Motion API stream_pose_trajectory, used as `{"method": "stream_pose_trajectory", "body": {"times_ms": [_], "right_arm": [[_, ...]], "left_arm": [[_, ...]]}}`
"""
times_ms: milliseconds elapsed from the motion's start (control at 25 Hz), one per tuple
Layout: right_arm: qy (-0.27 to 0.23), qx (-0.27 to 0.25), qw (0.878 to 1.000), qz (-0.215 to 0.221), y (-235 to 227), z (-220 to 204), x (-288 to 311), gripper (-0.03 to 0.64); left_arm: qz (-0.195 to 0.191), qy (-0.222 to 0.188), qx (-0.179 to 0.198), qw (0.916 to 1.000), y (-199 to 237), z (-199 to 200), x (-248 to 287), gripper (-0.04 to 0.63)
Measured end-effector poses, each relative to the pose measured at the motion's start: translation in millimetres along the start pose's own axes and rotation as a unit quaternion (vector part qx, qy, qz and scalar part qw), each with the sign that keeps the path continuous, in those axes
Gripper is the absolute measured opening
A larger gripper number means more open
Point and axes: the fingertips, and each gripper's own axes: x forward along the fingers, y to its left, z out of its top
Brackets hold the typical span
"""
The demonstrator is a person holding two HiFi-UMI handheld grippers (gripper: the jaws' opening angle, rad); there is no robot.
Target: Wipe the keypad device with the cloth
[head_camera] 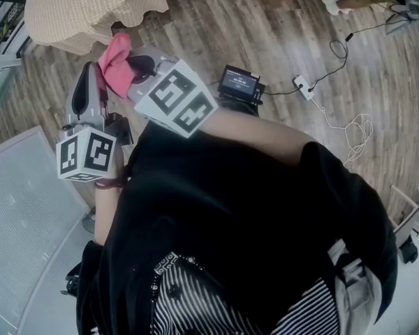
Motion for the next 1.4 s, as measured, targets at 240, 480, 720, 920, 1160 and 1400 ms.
{"method": "stream_pose_trajectory", "body": {"times_ms": [240,480,720,920,1160,1400], "right_arm": [[0.004,0.002,1.000,0.009,-14.6,5.8,9.5,0.063],[0.002,0.003,1.000,0.014,-16.5,6.6,5.0,0.063],[0.001,0.002,1.000,0.022,-15.5,6.1,5.7,0.063],[0.007,0.005,0.999,0.035,-20.2,9.0,14.0,0.063],[0.007,-0.002,0.999,0.033,-23.4,12.4,29.6,0.063],[-0.002,-0.003,1.000,0.017,-34.2,20.8,46.2,0.064]], "left_arm": [[0.005,0.003,-0.003,1.0000,6.6,4.0,20.1,0.003],[0.006,0.003,-0.003,1.0000,1.4,4.6,21.2,0.003],[0.011,0.001,-0.002,0.9999,2.0,4.4,19.7,0.003],[0.020,0.004,-0.008,0.9998,8.9,7.2,27.4,0.003],[0.013,-0.001,-0.014,0.9998,24.2,9.8,34.9,0.003],[-0.012,-0.005,-0.011,0.9999,37.5,18.4,55.0,0.003]]}}
